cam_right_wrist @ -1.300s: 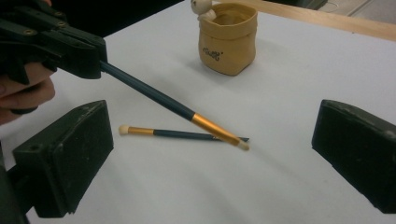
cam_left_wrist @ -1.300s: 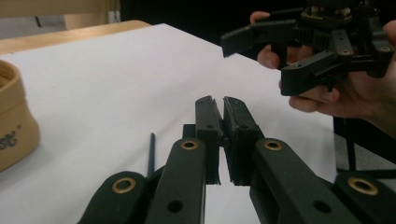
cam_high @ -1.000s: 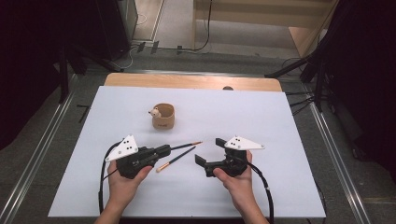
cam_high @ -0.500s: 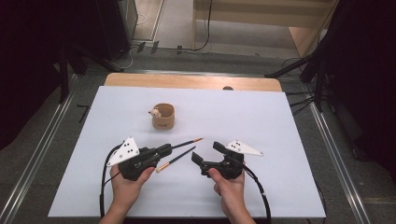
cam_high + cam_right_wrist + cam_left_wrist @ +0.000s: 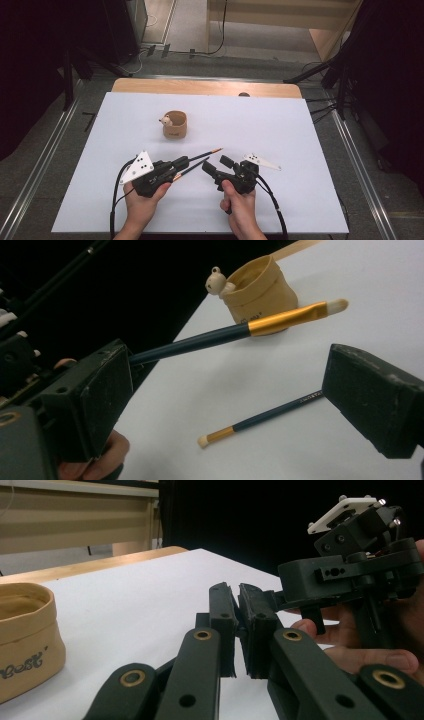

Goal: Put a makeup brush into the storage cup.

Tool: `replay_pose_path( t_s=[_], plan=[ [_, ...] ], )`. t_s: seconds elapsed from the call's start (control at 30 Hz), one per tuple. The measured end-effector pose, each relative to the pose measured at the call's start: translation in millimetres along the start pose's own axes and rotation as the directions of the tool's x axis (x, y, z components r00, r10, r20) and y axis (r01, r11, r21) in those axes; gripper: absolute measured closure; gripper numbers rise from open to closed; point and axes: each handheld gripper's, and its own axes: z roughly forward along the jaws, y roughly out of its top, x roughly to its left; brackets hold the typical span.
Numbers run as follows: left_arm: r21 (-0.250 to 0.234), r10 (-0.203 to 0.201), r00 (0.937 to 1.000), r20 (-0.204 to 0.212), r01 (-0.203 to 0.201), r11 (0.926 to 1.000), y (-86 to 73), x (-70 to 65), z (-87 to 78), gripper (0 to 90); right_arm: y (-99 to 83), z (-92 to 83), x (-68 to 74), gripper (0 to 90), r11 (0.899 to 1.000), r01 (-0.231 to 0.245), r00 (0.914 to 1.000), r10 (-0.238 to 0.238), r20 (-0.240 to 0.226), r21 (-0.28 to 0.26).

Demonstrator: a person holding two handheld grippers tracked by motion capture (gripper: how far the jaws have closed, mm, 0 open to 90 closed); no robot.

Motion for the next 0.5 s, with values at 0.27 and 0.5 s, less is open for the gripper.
replay_pose_path(
  t_s=[0.27,0.5],
  plan=[
    [-0.001,0.012,0.9999,0.008,-0.012,0.9999,-4.1,-8.3,5.5,86.0,-0.3,2.5,-2.5,13.1,0.994,-0.105,0.9944,0.105,-0.012,-0.010],
    [0.003,0.029,0.9995,0.009,-0.029,0.9996,-6.6,-14.5,7.6,86.0,-1.1,3.4,-4.5,16.7,0.985,-0.172,0.9848,0.172,-0.026,-0.015]
  ],
)
